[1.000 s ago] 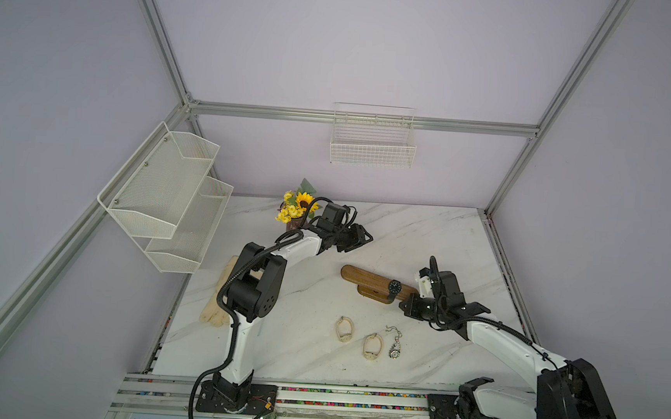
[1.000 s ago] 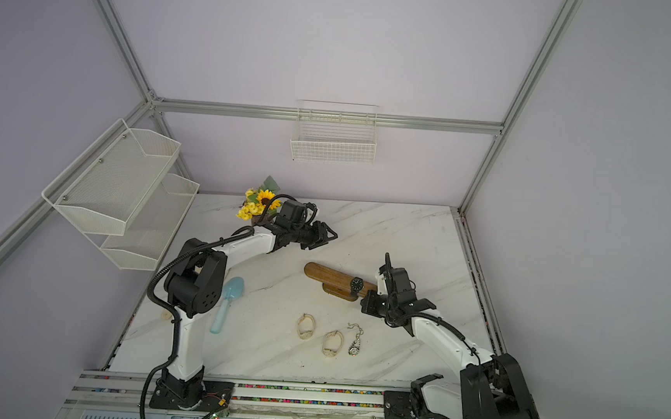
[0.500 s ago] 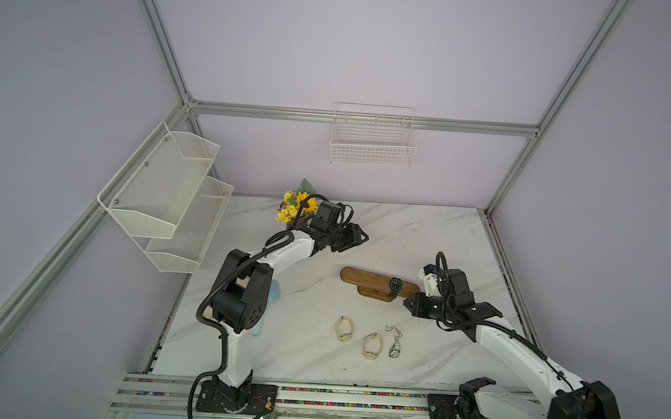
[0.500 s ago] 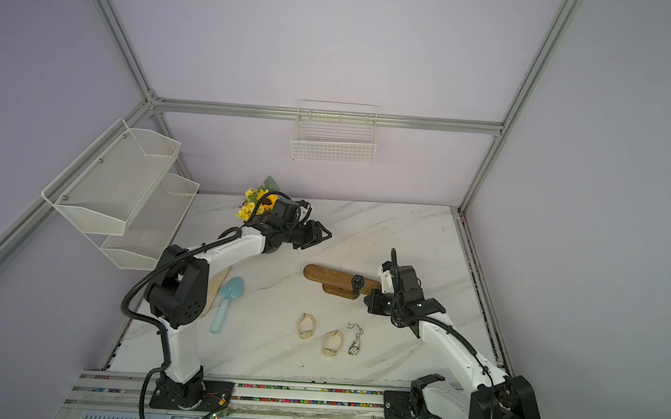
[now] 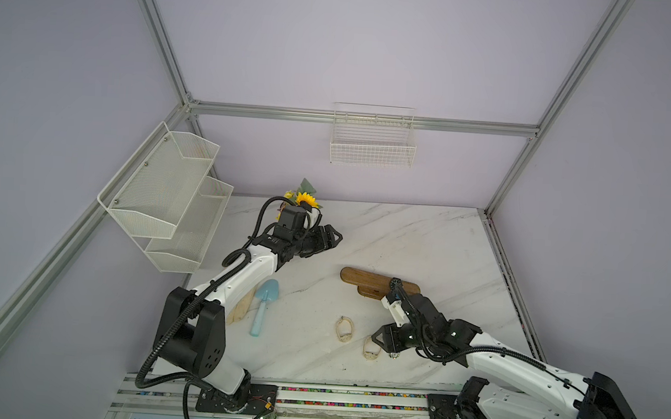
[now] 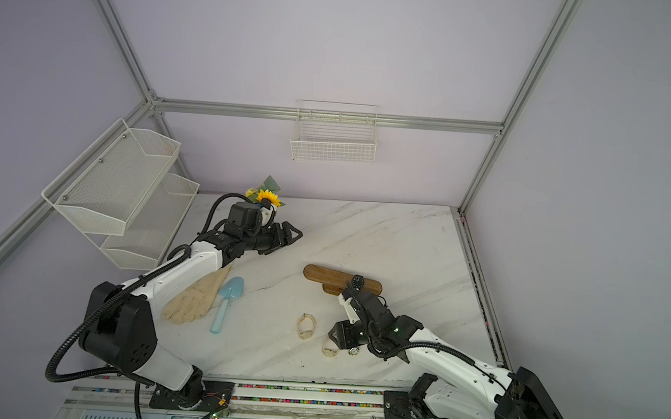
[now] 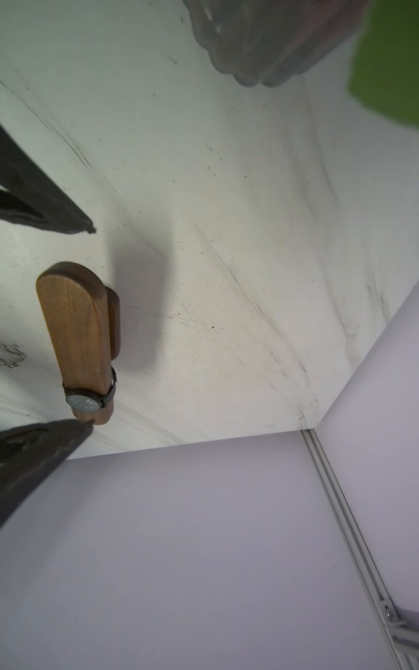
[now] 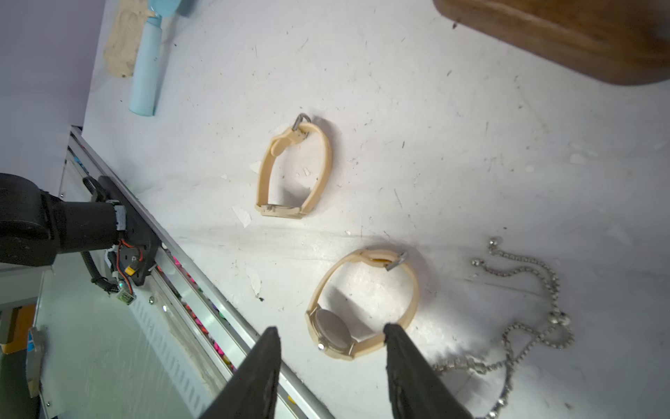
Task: Place watch on stand
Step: Pick up the watch at the center of the board.
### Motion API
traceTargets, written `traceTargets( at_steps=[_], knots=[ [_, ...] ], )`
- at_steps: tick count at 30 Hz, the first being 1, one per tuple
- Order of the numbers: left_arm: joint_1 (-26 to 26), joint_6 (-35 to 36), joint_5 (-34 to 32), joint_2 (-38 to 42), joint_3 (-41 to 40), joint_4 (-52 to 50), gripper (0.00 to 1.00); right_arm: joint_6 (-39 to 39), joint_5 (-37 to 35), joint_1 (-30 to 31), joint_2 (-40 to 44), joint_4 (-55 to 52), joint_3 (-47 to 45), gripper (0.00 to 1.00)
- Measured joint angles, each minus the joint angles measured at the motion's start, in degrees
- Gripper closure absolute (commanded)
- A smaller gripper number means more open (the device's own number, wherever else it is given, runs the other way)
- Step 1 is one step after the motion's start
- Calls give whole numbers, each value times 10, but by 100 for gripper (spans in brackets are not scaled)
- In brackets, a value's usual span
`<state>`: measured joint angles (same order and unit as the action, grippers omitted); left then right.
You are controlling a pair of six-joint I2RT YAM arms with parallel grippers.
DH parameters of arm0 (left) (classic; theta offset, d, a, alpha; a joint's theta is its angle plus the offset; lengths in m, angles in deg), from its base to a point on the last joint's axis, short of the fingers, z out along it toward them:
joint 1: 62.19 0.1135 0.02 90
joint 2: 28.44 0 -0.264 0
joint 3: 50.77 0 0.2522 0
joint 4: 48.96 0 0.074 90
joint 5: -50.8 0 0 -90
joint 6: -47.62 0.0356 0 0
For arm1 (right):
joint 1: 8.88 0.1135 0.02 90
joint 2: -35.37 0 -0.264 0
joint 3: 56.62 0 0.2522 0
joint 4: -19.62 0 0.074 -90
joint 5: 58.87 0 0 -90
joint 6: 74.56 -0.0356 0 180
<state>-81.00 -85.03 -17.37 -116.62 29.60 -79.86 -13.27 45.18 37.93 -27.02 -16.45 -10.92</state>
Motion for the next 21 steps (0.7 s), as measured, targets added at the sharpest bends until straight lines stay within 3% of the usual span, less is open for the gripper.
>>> traceTargets(
  at_steps=[7, 16, 21],
  knots=[
    [18, -2, 10, 12, -32, -10, 19, 25, -14, 58, -77, 5, 12, 54],
    [29, -2, 29, 12, -37, -12, 22, 61, -18, 73, -83, 9, 37, 58],
    [33, -2, 36, 12, -37, -12, 22, 76, -24, 83, -127, 9, 59, 63]
  ],
)
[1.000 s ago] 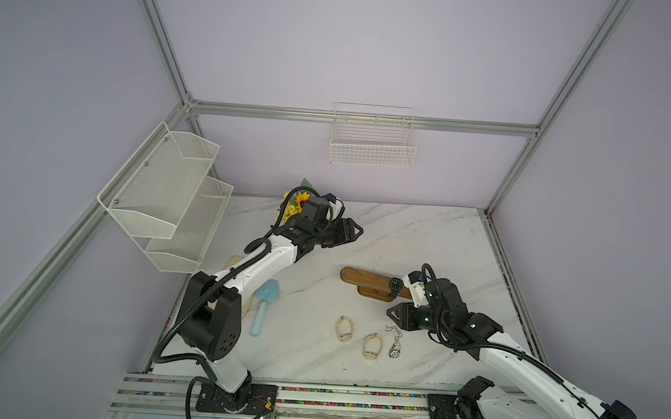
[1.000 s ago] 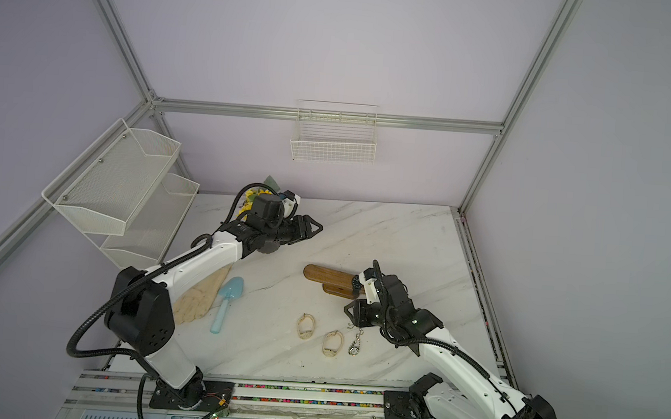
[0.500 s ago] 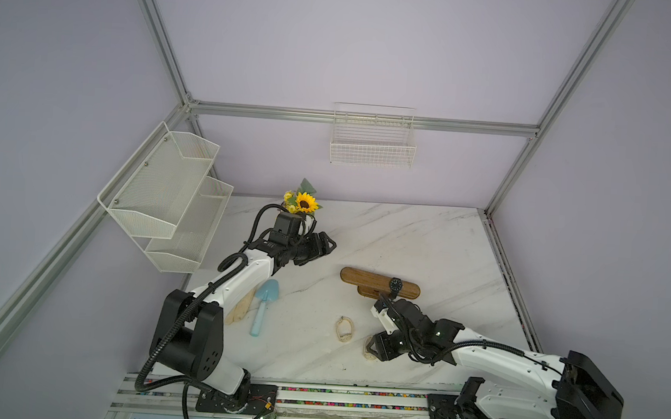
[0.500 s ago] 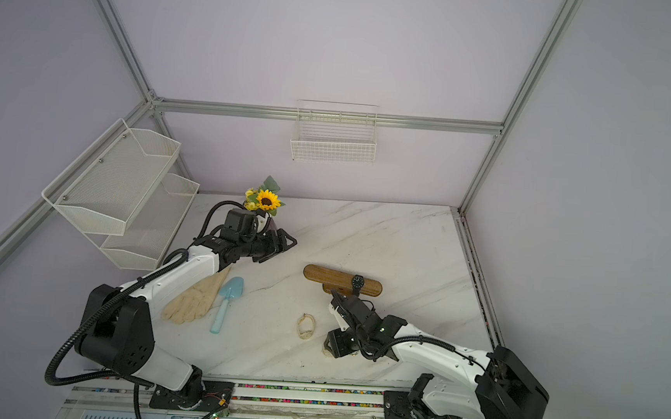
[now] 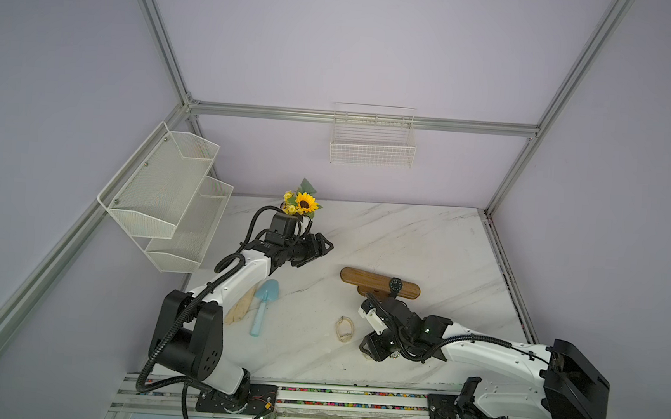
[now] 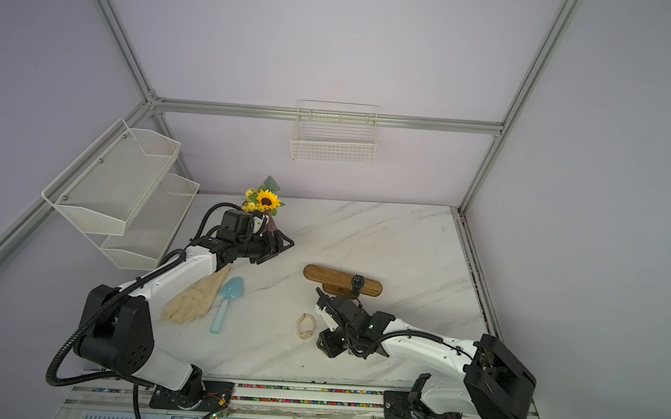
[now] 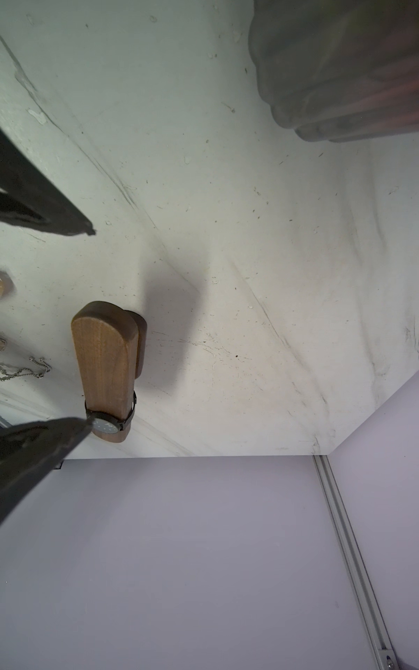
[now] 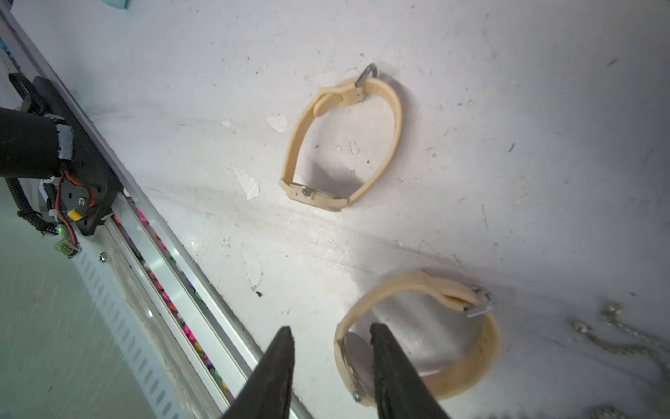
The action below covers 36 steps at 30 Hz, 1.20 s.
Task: Place watch on stand
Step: Pick up the watch at the center of the board.
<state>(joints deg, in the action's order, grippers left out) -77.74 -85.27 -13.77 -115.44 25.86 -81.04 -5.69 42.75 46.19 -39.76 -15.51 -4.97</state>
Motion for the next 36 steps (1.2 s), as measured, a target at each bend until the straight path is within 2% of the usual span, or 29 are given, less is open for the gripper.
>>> traceTargets(
  at_steps=[4, 11, 16, 26, 36],
  knots=[
    [2, 0, 2, 0, -1, 1, 22, 0, -3, 7, -18, -5, 2, 63],
    [6, 0, 10, 0, -7, 0, 23, -16, -4, 17, 8, -8, -3, 55],
    [7, 0, 14, 0, -8, 0, 23, -31, -7, 26, 14, -13, -8, 54],
    [7, -2, 14, 0, -10, -1, 23, -61, -38, 48, -18, -31, -8, 62],
    [8, -2, 21, 0, -10, -1, 23, -74, -64, 51, -18, -35, -8, 80]
  ],
)
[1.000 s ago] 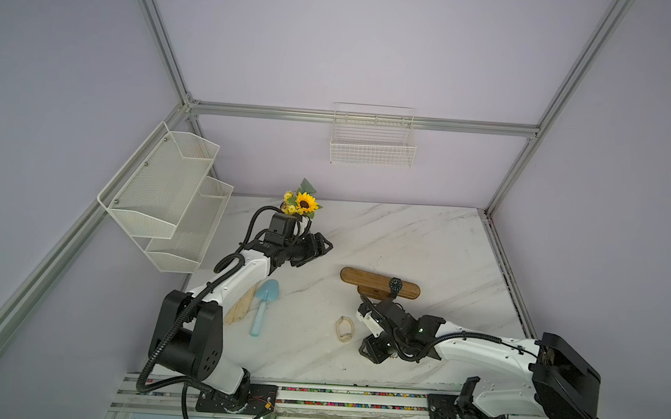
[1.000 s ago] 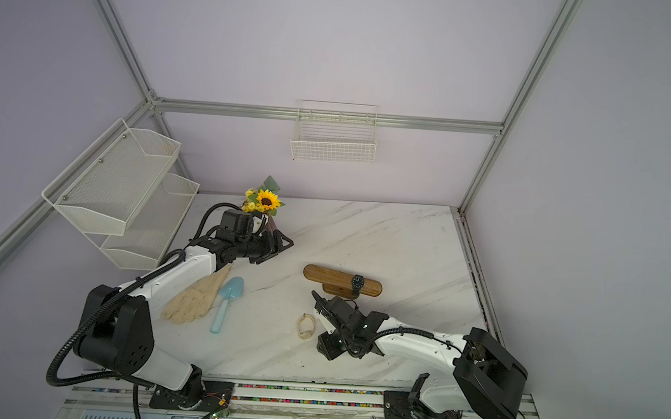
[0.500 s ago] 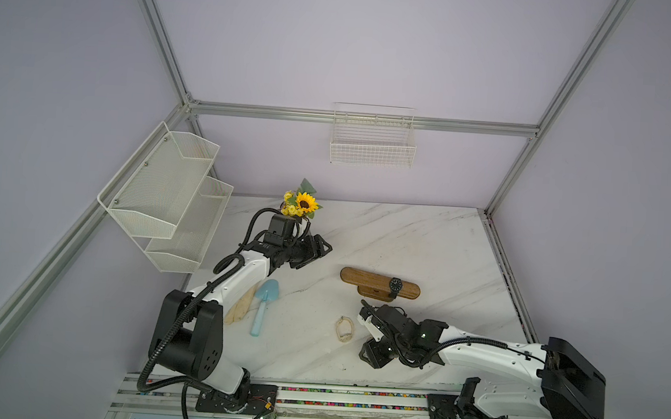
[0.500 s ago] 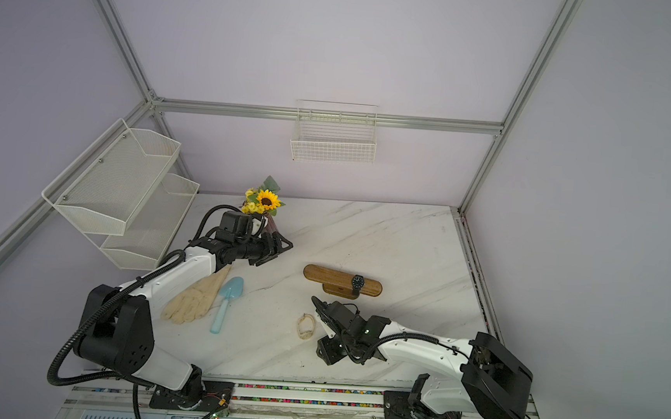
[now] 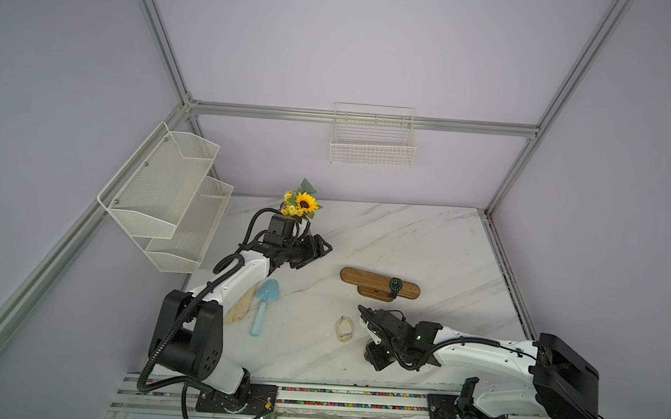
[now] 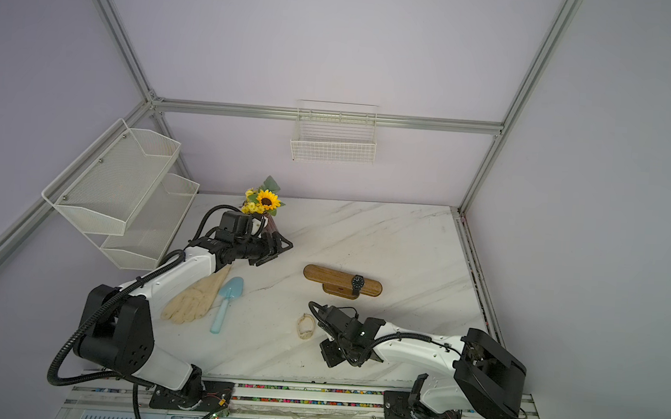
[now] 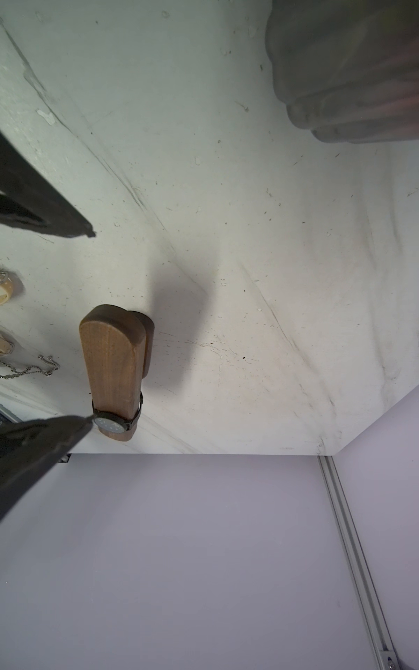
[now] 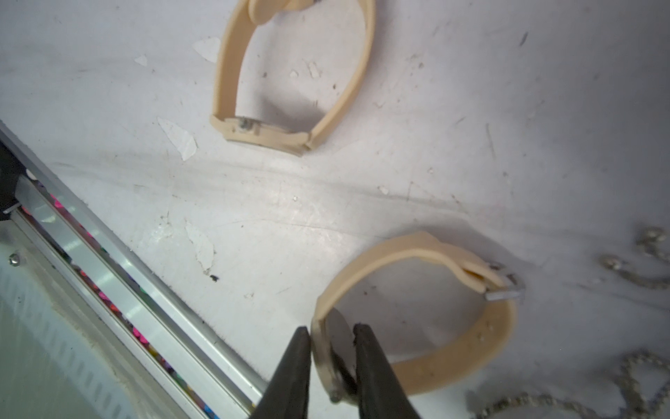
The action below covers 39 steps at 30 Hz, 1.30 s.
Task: Place watch on stand
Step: Pick up the watch at the center of the board, then place the watch on the stand.
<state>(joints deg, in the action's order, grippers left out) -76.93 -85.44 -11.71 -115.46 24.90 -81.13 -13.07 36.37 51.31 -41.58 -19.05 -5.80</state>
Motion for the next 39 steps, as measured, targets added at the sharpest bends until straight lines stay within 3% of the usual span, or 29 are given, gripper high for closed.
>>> traceTargets(
  at_steps=[4, 11, 15, 20, 23, 32, 39],
  knots=[
    [0, 0, 3, 0, 0, 0, 24, -2, -4, 0, -9, 2, 0, 90],
    [0, 0, 8, -4, 0, 0, 24, -9, 6, 0, 3, 21, -11, 94],
    [0, 0, 11, -12, 0, 1, 24, -19, 43, -34, 64, 38, -30, 95],
    [0, 0, 17, -24, 0, 2, 24, -44, 118, -213, 211, 85, -65, 95],
    [0, -4, 23, -30, 0, 4, 24, -68, 177, -326, 256, 126, -75, 95],
    [0, -9, 37, -38, 0, 12, 24, -134, 361, -531, 208, 237, -113, 97],
    [0, -14, 49, -47, 0, 23, 24, -177, 451, -638, 226, 310, -146, 99]
  ],
)
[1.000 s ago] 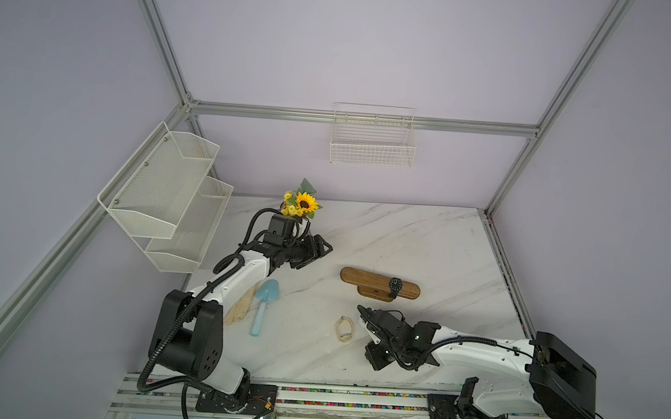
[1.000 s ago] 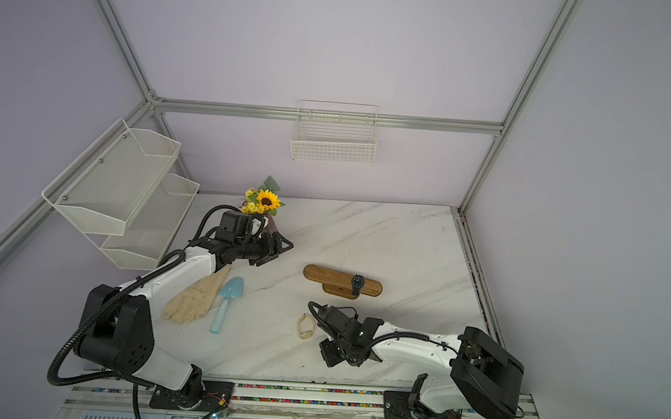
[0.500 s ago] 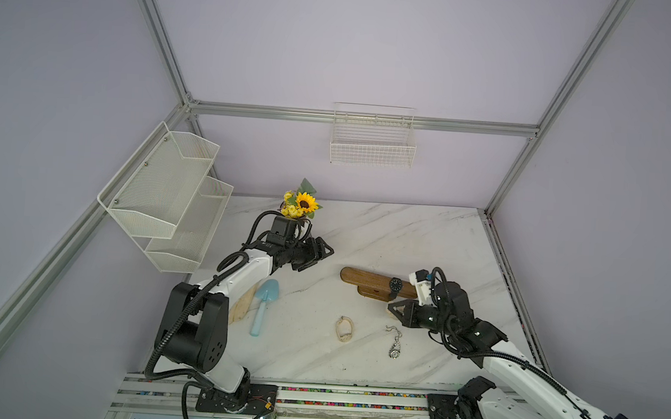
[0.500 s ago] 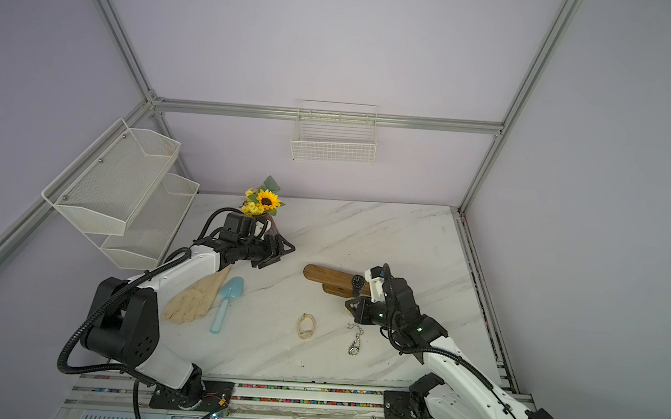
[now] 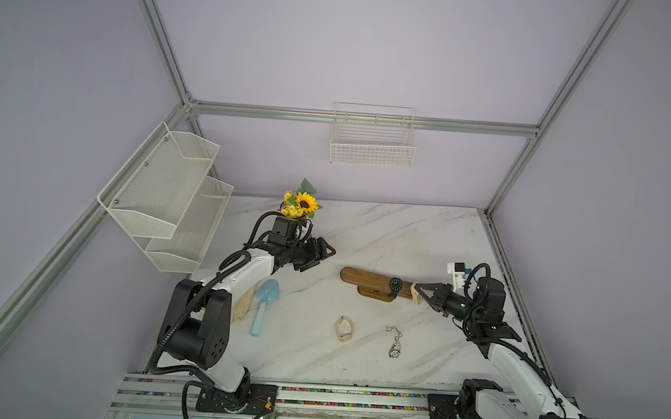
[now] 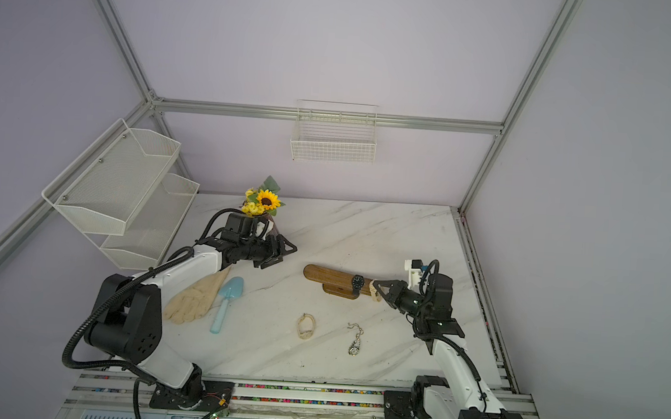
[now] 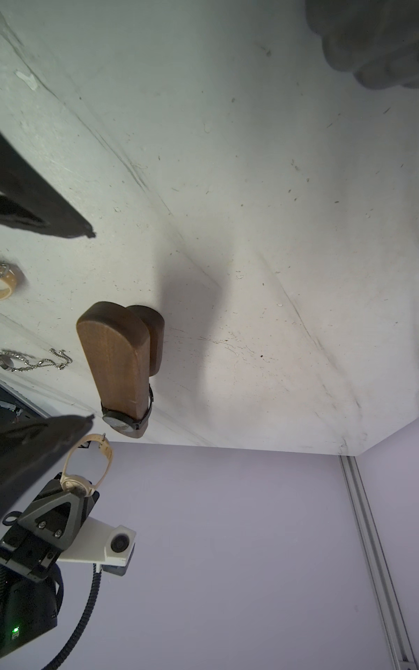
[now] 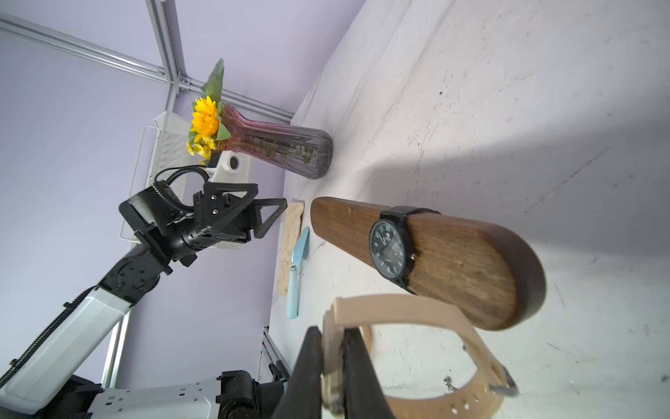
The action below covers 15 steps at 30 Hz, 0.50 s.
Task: Place watch on stand
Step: Place the watch on the stand.
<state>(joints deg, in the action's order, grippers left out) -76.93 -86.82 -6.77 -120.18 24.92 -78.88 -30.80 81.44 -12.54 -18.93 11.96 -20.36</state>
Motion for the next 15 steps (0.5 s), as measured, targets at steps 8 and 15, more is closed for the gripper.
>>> traceTargets(
  at_steps=[8, 15],
  knots=[
    [0, -10, 11, -23, 0, 7, 24, -16, 51, -87, -15, 64, -40, 100],
    [0, -10, 16, -27, 0, 10, 24, -32, 73, -91, -79, 144, -65, 99]
  ],
)
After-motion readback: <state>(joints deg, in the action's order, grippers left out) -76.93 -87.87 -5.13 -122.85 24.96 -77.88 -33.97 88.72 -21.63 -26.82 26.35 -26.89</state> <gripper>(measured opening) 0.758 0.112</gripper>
